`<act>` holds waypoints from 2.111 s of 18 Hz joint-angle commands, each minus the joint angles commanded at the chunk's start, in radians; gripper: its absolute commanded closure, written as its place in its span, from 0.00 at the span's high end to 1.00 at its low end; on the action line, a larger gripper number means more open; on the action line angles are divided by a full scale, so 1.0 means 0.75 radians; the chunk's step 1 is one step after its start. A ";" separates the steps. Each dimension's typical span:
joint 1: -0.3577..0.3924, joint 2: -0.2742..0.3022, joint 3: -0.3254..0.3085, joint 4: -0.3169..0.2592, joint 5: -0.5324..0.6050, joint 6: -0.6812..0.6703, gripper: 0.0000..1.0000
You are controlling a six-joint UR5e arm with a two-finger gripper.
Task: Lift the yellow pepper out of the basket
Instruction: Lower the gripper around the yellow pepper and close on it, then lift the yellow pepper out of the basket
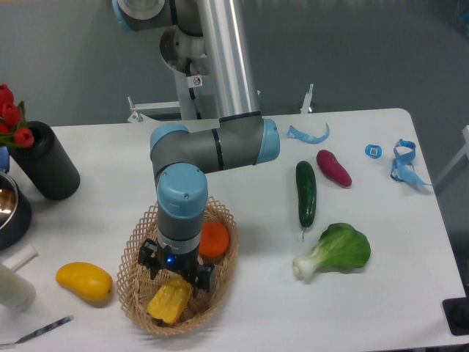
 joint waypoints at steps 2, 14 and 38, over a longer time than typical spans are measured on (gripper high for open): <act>-0.002 -0.008 0.000 0.008 0.000 0.000 1.00; -0.002 -0.025 0.016 0.010 0.004 -0.002 0.66; 0.170 0.276 0.047 0.008 0.002 0.092 0.38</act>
